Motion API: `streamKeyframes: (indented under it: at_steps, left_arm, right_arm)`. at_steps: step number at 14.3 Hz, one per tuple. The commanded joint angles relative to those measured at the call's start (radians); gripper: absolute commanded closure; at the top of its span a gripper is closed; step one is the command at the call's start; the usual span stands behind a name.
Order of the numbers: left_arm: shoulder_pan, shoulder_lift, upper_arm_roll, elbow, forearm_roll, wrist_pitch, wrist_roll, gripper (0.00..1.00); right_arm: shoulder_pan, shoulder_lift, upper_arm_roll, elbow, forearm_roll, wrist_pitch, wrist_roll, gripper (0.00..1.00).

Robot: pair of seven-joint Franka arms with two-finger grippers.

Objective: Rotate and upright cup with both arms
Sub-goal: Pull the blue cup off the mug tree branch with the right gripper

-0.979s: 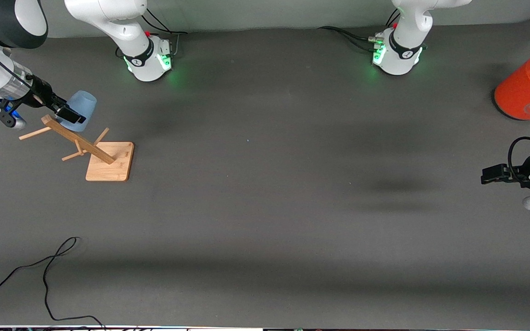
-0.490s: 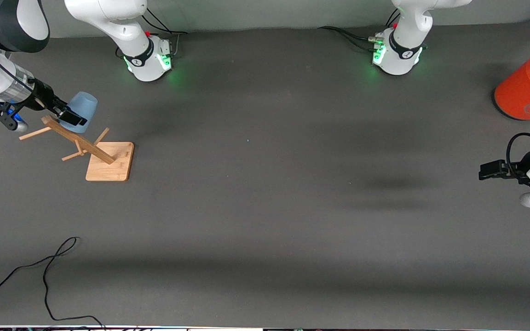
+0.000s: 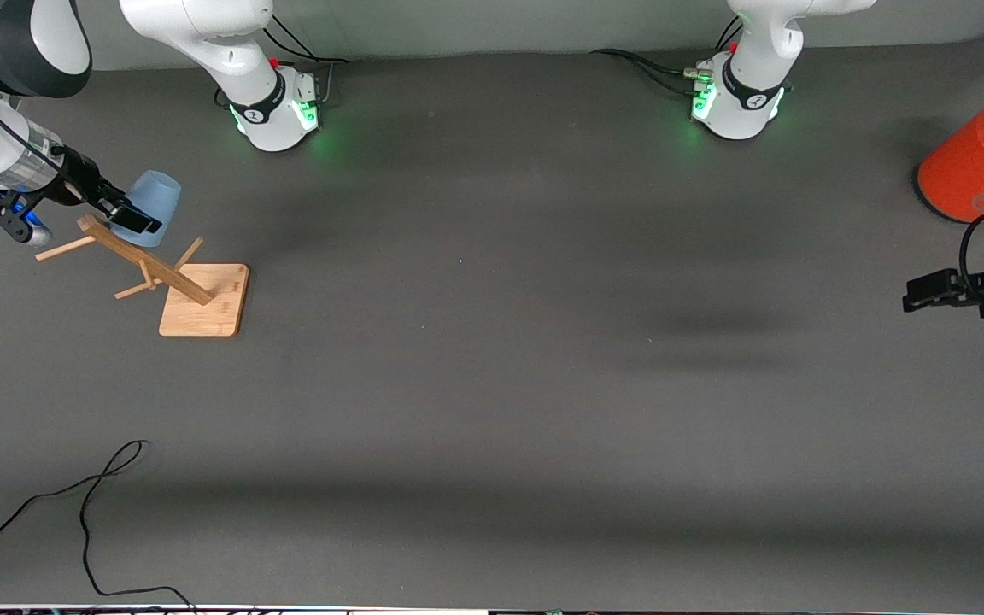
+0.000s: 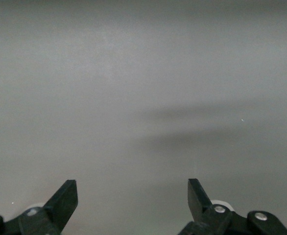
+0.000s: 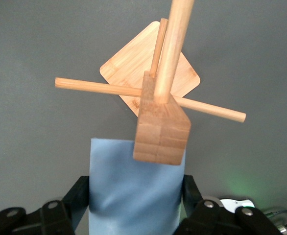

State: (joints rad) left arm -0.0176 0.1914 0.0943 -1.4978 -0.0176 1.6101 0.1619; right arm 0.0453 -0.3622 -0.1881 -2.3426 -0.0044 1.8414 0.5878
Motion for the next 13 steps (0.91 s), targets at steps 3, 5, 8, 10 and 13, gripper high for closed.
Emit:
streamKeyframes:
  at_steps: [3,5,8,10,13]
  left_arm:
    - [-0.067,-0.089,0.007,-0.117,0.039,0.008,-0.114,0.00]
    - [-0.065,-0.081,0.007,-0.113,0.042,0.008,-0.121,0.00]
    - [-0.068,-0.061,0.007,-0.107,0.067,0.008,-0.116,0.00]
    - [-0.068,-0.049,0.005,-0.095,0.067,0.022,-0.111,0.00]
    - [-0.073,-0.023,0.007,-0.073,0.068,0.034,-0.105,0.00]
  right_arm:
    - [0.001,-0.079,-0.005,0.006,0.011,-0.100,0.024,0.47]
    - [0.002,-0.116,-0.002,0.017,0.011,-0.155,0.067,0.48]
    - [0.005,-0.165,0.010,0.028,0.012,-0.230,0.153,0.48]
    - [0.045,-0.202,0.027,0.034,0.040,-0.267,0.242,0.48]
    - [0.199,-0.213,0.035,0.072,0.064,-0.289,0.467,0.48]
